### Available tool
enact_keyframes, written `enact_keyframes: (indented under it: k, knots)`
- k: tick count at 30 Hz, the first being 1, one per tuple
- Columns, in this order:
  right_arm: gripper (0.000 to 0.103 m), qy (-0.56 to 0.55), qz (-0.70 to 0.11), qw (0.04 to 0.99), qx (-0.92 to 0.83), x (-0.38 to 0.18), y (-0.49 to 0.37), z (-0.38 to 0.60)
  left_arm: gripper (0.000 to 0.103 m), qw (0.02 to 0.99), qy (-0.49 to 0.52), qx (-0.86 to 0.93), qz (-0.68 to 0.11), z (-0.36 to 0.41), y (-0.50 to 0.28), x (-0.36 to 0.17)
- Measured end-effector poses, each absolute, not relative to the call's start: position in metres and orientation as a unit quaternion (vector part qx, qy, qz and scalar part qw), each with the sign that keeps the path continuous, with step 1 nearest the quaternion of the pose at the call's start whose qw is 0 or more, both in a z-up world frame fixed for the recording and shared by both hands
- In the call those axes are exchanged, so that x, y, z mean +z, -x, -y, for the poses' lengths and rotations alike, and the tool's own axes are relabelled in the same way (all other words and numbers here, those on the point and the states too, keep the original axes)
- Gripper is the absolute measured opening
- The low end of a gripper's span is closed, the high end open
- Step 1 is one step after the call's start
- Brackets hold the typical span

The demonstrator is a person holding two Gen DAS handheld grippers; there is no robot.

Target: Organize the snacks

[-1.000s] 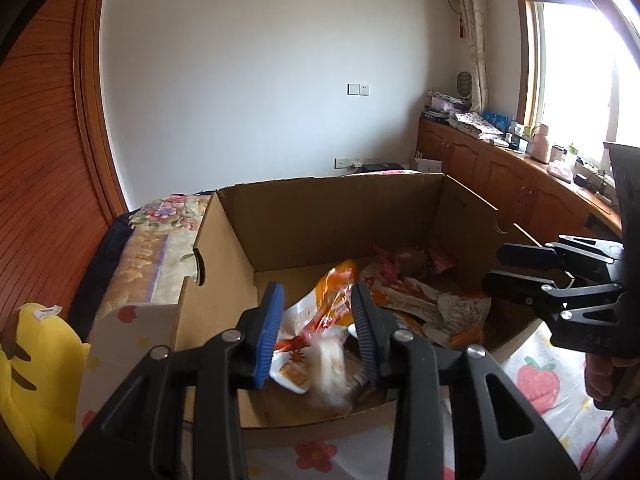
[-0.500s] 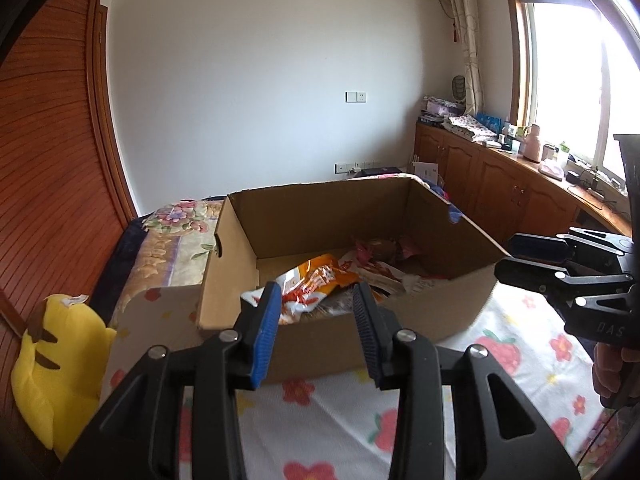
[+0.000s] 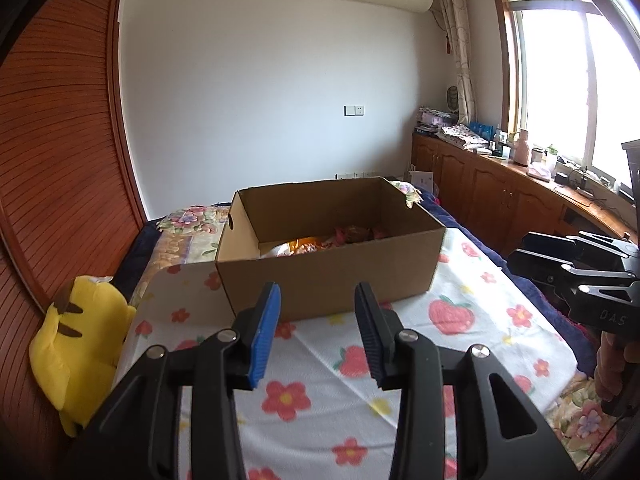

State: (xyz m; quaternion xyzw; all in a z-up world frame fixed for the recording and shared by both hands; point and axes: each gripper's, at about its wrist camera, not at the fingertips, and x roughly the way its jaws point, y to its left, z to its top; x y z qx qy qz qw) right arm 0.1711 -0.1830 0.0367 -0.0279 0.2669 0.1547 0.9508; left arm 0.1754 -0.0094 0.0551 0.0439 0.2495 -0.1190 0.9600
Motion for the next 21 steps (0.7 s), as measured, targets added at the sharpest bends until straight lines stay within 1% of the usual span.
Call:
enact_keyframes:
  k: [12,21]
  knots:
    - [0.049,0.02,-0.249,0.959,0.133,0.041,-0.111,0.188,0.042,0.963,-0.057,-0.11,-0.24,0.015,-0.117,0.058]
    - [0.057,0.026,-0.235,0.965,0.116,0.045,-0.08,0.187,0.045,0.968,-0.051,-0.091,-0.228,0.013,-0.084,0.061]
